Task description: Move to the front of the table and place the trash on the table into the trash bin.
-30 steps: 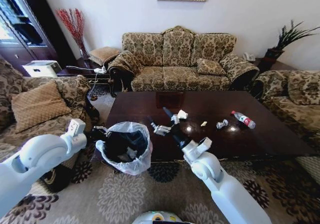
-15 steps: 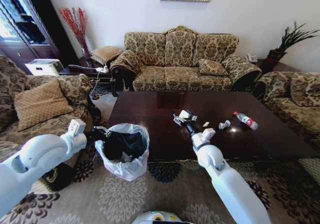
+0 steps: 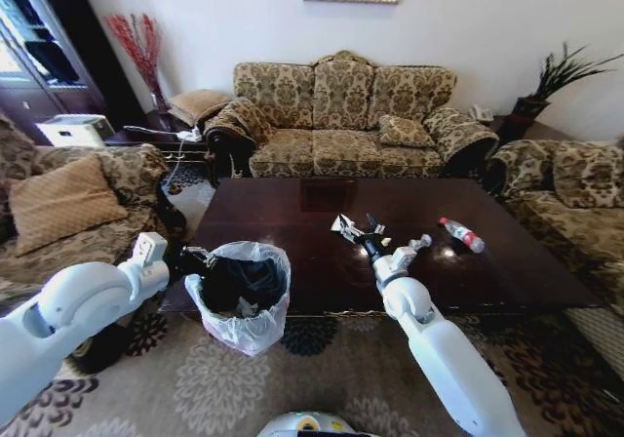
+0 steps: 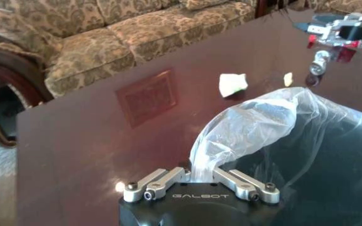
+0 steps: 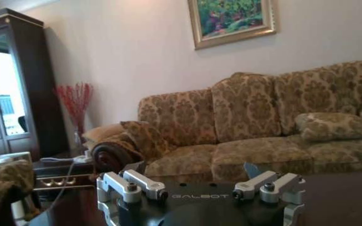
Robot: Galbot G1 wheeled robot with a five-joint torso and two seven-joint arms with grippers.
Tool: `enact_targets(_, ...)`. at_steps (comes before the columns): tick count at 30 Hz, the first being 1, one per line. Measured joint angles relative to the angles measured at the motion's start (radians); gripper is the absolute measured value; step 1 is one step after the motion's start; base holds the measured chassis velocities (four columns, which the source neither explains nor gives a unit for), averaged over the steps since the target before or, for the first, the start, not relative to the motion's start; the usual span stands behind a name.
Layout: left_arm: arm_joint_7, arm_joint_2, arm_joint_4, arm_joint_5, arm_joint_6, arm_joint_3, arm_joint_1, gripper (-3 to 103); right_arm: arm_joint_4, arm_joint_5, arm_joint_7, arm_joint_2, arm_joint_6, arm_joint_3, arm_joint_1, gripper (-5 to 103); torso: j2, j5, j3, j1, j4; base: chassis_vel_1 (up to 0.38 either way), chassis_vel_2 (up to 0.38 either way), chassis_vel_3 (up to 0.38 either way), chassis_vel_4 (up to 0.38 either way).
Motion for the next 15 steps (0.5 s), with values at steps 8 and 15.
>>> enact_targets(8, 0.0, 0.0, -0.001, 0.0, 0.0, 0.0, 0.0, 2, -0.159, -0.047, 0.004, 0.078, -0.023, -0.04, 0.111, 100, 0.0, -0.0005, 0.0, 0.0, 0.0008, -0.078, -0.069, 0.065, 0.064)
enact_targets(15, -0.001, 0.0, 0.001, 0.001, 0.0, 0.0, 0.0, 2, -0.423, -0.083, 0.0, 0.198, 0.018, -0.066, 0.224, 100, 0.0, -0.0011, 0.0, 0.0, 0.0022, 0.054, 0.062, -0.017, -0.017)
